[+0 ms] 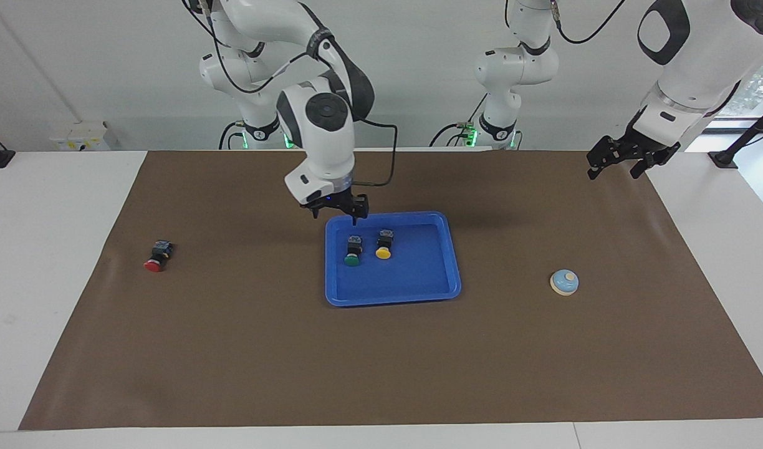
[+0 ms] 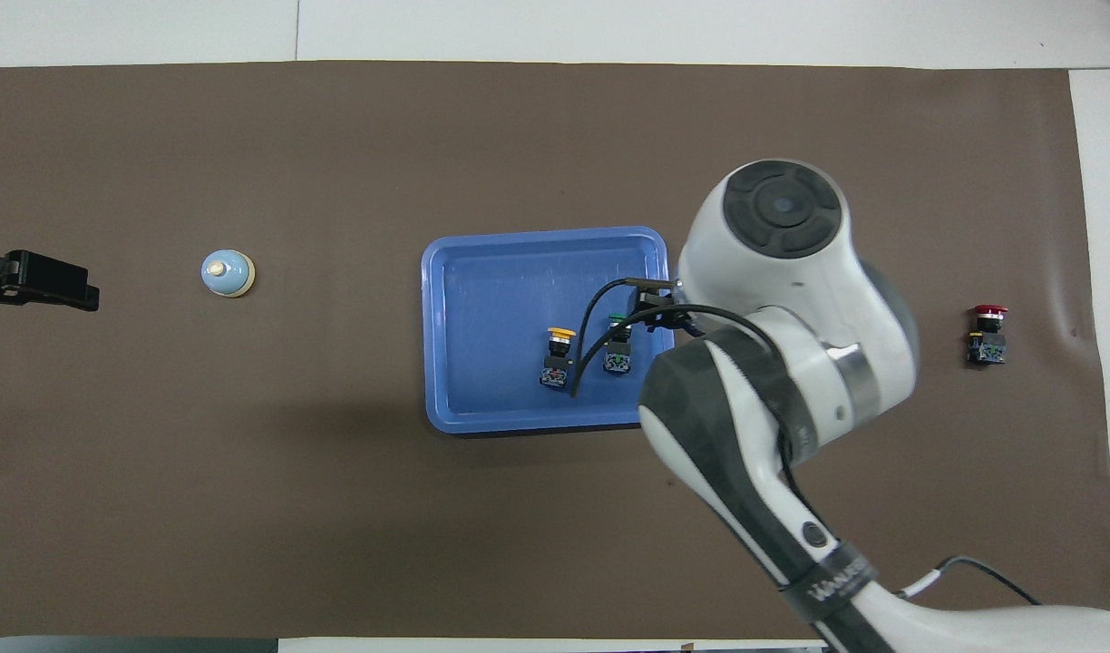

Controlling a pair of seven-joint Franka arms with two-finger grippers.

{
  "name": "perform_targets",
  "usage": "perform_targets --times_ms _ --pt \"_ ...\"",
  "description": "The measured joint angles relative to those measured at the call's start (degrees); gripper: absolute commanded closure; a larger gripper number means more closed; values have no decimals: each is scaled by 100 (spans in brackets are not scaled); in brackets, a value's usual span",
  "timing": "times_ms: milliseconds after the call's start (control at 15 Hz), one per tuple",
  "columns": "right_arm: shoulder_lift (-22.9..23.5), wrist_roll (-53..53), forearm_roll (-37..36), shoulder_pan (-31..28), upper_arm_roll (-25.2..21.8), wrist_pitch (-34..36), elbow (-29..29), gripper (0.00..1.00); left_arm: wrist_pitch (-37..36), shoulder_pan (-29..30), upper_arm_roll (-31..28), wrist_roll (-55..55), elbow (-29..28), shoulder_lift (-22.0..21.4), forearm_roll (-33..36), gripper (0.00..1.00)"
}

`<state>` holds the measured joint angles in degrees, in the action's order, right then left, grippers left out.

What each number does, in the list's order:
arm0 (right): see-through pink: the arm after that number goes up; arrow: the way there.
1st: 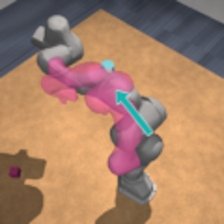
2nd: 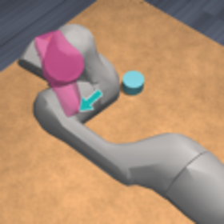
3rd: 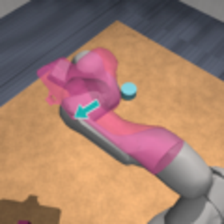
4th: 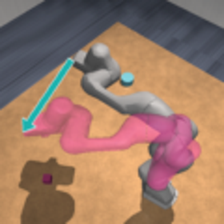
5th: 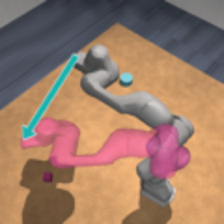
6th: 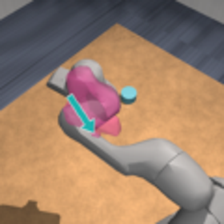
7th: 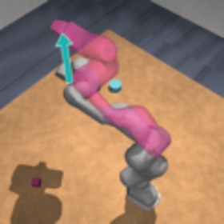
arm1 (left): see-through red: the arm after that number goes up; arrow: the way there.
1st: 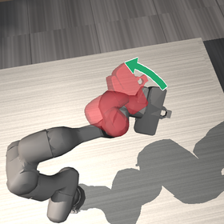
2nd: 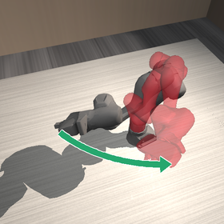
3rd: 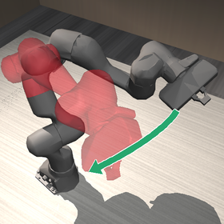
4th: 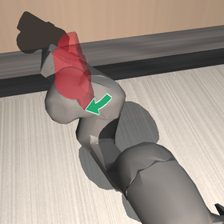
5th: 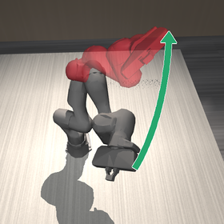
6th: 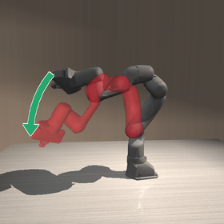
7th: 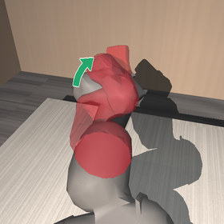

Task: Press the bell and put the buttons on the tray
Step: 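Move the right gripper to the red button and grasp it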

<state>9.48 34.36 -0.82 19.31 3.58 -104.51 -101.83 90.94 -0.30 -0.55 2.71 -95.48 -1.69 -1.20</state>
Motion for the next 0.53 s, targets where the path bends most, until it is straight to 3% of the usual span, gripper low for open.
perform_targets --times_ms 199,532 --pt "-227 -833 -175 -871 -24 330 -35 0 0 0 0 0 0 0 0 0" --pt "-251 -2436 -557 -2266 -40 201 -287 0 0 0 0 0 0 0 0 0"
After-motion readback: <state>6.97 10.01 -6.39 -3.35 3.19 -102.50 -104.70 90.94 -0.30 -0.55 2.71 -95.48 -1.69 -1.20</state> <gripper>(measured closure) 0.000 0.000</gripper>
